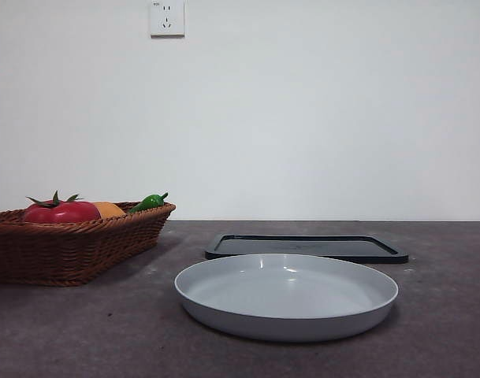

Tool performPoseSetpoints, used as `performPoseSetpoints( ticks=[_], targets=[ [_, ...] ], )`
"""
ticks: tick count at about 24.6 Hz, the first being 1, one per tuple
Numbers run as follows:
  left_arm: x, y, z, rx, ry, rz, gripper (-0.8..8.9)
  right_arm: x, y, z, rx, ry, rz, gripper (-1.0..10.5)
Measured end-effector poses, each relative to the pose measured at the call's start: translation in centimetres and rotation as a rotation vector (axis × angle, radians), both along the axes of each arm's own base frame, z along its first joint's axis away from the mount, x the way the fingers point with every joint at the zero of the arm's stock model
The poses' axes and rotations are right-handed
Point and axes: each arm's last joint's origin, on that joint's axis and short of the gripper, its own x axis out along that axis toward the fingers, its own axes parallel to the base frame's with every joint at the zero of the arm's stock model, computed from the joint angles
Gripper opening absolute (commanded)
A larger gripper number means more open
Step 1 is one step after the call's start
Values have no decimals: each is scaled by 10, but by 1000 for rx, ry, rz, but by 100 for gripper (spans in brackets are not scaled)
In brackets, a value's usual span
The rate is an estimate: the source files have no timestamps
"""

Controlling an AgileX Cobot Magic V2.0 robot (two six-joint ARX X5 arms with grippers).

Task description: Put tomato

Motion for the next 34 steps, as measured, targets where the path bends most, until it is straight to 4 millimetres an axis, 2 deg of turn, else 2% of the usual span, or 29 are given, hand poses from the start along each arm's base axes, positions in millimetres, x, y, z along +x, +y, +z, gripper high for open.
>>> performPoseSetpoints(
  ticks=[8,13,20,22,24,27,29,30,34],
  targets=[
    [-8,-6,24,55,87,-105,9,1,16,4,-61,81,171,10],
    [-12,-7,22,95,159,-157,9,-3,24,3,-82,90,251,10],
    [-12,-7,22,110,151,-172,13,-5,28,2,-91,83,299,15],
    [-12,-7,22,110,150,-172,65,-5,28,2,-94,87,300,71],
    [-12,-7,22,110,150,-172,149,-5,28,2,-95,86,301,201],
    [-12,-7,22,110,150,-172,377,-5,28,2,-95,86,302,392],
    [-12,-7,22,110,150,-172,481,-5,28,2,-95,86,302,434],
    [-12,-7,22,110,150,-173,507,-5,28,2,-95,86,301,434],
    [-11,-7,23,119,133,-165,511,-5,28,2,-95,86,302,434]
  ],
)
